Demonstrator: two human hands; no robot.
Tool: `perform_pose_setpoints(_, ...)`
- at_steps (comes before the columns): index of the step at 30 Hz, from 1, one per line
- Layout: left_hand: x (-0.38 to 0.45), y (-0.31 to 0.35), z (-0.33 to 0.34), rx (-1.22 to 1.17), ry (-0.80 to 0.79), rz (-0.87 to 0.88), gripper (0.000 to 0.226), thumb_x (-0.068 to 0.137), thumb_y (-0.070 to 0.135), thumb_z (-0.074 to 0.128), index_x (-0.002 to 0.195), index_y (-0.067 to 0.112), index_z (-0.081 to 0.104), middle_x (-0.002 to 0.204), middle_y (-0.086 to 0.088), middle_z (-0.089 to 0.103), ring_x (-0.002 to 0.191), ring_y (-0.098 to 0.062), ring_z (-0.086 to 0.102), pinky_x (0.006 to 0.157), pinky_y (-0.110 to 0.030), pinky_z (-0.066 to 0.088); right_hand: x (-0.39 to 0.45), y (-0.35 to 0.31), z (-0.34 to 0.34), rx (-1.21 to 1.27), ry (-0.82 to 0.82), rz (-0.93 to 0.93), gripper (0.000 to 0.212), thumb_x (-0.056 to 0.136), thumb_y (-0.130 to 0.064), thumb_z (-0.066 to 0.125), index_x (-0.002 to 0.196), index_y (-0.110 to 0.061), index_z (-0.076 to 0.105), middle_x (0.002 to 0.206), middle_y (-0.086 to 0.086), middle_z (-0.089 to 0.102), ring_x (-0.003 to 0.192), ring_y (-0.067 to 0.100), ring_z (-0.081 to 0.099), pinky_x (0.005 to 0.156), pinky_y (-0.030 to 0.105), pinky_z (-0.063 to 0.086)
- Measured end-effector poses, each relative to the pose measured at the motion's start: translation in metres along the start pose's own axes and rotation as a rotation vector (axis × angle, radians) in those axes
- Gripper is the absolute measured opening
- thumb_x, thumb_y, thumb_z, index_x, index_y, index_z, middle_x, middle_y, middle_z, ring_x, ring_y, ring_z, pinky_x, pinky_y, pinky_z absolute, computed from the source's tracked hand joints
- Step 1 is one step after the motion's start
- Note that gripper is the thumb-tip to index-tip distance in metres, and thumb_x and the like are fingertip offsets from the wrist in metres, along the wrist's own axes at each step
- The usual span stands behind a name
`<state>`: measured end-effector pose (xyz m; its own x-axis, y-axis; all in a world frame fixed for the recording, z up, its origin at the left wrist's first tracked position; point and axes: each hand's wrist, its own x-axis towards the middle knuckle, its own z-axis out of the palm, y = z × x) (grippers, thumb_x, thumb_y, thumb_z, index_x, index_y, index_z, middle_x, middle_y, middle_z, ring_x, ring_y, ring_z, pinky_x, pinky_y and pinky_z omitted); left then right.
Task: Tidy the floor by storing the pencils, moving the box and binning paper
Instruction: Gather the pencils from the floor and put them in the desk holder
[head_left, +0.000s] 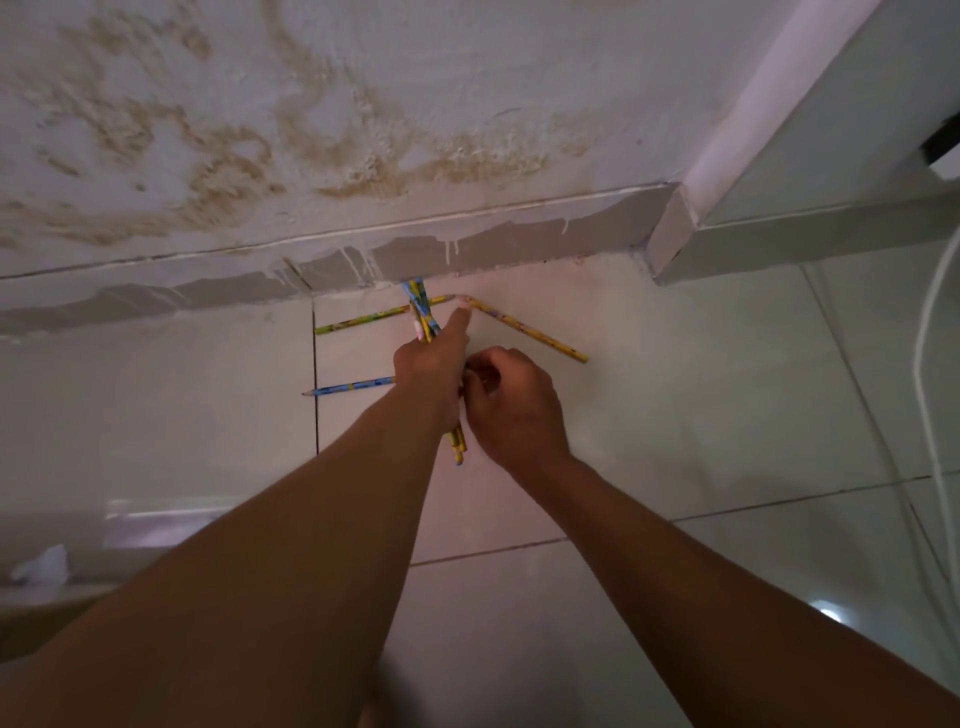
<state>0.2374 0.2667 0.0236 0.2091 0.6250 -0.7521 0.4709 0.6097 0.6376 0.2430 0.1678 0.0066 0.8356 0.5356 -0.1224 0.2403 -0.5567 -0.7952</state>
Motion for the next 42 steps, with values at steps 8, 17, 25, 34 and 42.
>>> perform_pose_setpoints(8,0.010,0.004,-0.018,-0.029,0.070,-0.025,0.050,0.089,0.057,0.062,0.102,0.008,0.060,0.072,-0.002,0.054,0.053,-0.016,0.041,0.048,-0.024,0.032,0.024,0.001,-0.006,-0.220,0.203,-0.096,0.023,0.081,-0.017,0.055,0.098,-0.017,0.070,0.097,0.006,0.066,0.094,0.031,0.061,0.076,0.042,0.050)
perform_pose_setpoints(17,0.010,-0.008,-0.026,0.058,0.056,0.014,0.054,0.084,0.062,0.066,0.091,0.008,0.061,0.067,-0.007,0.051,0.052,-0.018,0.045,0.050,-0.027,0.040,0.041,0.033,-0.015,-0.628,0.117,0.061,0.027,0.089,-0.017,0.054,0.113,-0.023,0.063,0.117,0.003,0.055,0.111,0.029,0.050,0.087,0.041,0.034)
perform_pose_setpoints(25,0.005,-0.016,-0.039,0.082,0.049,0.017,0.059,0.067,0.063,0.081,0.094,0.011,0.072,0.062,0.000,0.044,0.044,-0.015,0.035,0.042,-0.022,0.033,0.021,0.022,-0.006,-0.487,0.096,0.103,0.017,0.093,-0.019,0.050,0.104,-0.020,0.063,0.108,0.006,0.059,0.106,0.030,0.056,0.086,0.041,0.037)
perform_pose_setpoints(34,0.001,0.000,-0.065,-0.017,0.042,-0.040,0.043,0.073,0.050,0.082,0.078,0.012,0.063,0.060,-0.003,0.048,0.043,-0.013,0.038,0.043,-0.022,0.035,-0.011,-0.032,0.036,0.173,-0.096,-0.083,0.014,0.087,-0.021,0.061,0.094,-0.018,0.071,0.088,0.001,0.070,0.080,0.018,0.065,0.075,0.040,0.055)
perform_pose_setpoints(42,0.012,-0.009,-0.107,-0.100,0.220,-0.041,0.062,0.083,0.053,0.071,0.119,0.004,0.061,0.096,-0.010,0.064,0.075,-0.022,0.055,0.064,-0.029,0.042,-0.004,-0.032,0.054,-0.028,-0.040,-0.209,0.015,0.084,-0.017,0.059,0.094,-0.019,0.071,0.091,0.000,0.067,0.086,0.022,0.062,0.077,0.038,0.052)
